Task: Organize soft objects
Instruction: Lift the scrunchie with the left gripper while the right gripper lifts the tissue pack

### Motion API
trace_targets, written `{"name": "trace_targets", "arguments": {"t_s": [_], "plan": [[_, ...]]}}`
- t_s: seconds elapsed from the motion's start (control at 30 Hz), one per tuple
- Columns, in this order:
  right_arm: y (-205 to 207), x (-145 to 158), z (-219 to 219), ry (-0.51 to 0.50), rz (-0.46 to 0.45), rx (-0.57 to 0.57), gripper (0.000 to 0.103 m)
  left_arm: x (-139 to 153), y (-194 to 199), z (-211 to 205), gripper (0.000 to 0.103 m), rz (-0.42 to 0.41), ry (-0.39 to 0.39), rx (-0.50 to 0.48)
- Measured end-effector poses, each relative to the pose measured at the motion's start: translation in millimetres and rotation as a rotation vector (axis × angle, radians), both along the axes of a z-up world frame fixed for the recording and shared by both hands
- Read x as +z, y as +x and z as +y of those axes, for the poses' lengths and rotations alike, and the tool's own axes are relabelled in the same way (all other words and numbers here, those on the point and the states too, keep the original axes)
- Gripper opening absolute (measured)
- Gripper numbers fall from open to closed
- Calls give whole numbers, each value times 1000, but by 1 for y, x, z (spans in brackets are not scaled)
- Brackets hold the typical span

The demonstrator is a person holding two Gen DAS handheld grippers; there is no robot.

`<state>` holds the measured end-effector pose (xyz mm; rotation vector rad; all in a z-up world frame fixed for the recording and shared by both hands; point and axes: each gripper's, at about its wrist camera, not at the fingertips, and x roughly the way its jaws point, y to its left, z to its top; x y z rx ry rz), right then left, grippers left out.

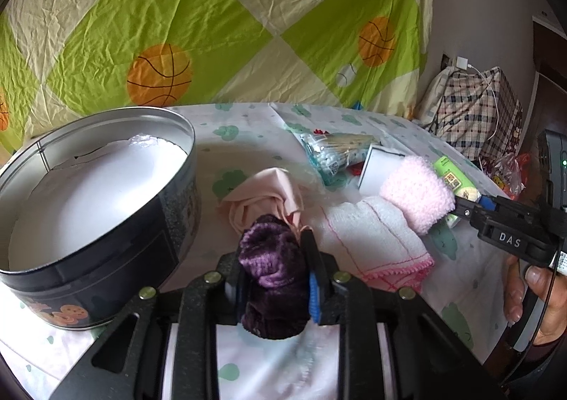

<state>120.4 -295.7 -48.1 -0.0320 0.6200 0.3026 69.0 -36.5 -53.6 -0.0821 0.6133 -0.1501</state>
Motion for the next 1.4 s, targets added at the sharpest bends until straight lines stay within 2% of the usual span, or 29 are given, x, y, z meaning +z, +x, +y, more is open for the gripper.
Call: {"name": "trace_targets", "arguments": {"t_s": [0.37,0.57,0.77,1.4], "plan": [[-25,14,-8,37,-185,-48,46,7,-16,6,24,-107,-16,36],[-36,17,-10,54,-248,-54,46,11,-25,4,24,-170,3,53],[-43,18,-5,46,-287,-57,46,13,-32,2,24,-212,35,67],[-62,19,30,31,-364,-25,46,13,-44,17,24,-241,29,125]]}}
